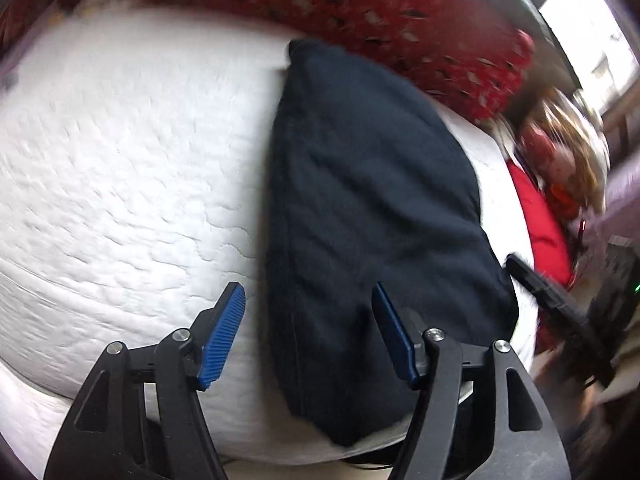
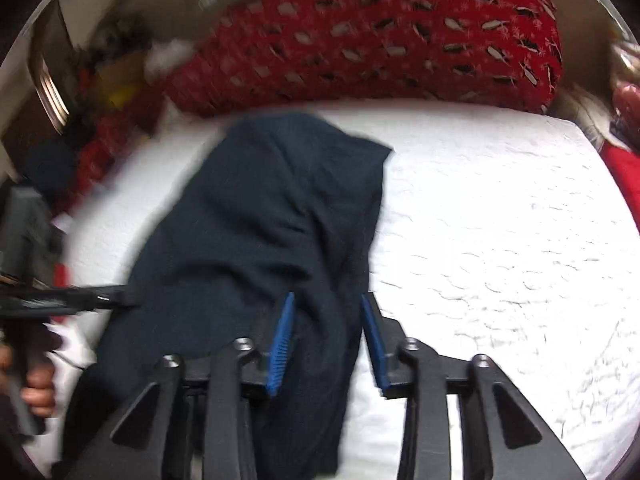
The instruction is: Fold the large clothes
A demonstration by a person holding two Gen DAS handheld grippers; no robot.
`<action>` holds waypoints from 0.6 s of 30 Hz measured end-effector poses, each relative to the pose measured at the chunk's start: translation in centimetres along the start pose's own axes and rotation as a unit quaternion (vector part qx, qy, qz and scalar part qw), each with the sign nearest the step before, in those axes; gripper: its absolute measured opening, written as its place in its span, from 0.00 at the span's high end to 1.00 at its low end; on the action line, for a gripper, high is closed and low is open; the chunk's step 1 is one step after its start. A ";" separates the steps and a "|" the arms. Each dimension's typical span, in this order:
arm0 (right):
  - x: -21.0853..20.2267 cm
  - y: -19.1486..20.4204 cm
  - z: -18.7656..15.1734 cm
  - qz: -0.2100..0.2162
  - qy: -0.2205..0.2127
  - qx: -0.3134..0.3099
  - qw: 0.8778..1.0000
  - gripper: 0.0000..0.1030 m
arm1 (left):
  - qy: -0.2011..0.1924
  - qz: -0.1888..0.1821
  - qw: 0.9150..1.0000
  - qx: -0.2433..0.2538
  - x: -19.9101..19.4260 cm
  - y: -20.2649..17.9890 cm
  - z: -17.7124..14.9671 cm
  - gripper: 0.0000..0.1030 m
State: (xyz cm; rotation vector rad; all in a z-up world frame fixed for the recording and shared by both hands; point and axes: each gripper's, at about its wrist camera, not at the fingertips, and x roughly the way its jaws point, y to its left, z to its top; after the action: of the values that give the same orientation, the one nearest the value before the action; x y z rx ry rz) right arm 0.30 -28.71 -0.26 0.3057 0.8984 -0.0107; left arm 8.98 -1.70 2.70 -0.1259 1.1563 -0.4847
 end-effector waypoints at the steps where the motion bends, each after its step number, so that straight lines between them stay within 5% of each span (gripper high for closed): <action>1: -1.3 0.4 -0.1 0.016 -0.012 -0.001 1.000 0.66 | -0.008 0.003 1.000 0.015 -0.5 -0.5 -0.7 0.36; 5: -2.9 1.5 -2.2 0.022 -0.019 -0.011 1.000 0.69 | 0.020 0.017 0.998 0.050 1.6 -1.6 -3.1 0.35; 8: 1.9 1.1 -4.9 -0.071 0.081 -0.025 0.994 0.69 | 0.042 0.008 0.999 0.031 2.5 -1.4 -3.3 0.34; 12: -0.2 0.9 -4.5 -0.076 0.058 0.024 0.995 0.65 | 0.012 0.025 0.999 0.040 -0.4 -2.2 -3.3 0.35; 14: -1.7 1.4 -4.0 -0.095 0.056 0.034 0.993 0.53 | -0.006 0.042 0.998 0.050 -1.8 -2.6 -4.1 0.35; 16: -2.9 2.4 -3.5 -0.133 0.060 0.028 0.989 0.17 | -0.021 0.056 0.997 0.052 -2.5 -2.7 -5.2 0.35; 18: -4.4 3.6 -3.8 -0.167 0.049 0.030 0.984 0.15 | -0.035 0.076 0.995 0.060 -2.9 -2.9 -6.5 0.35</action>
State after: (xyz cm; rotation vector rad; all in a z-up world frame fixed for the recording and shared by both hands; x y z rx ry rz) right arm -4.88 -24.80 1.84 0.2093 1.0398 -0.3359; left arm 1.35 -2.05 3.48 0.0491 1.0561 -0.4097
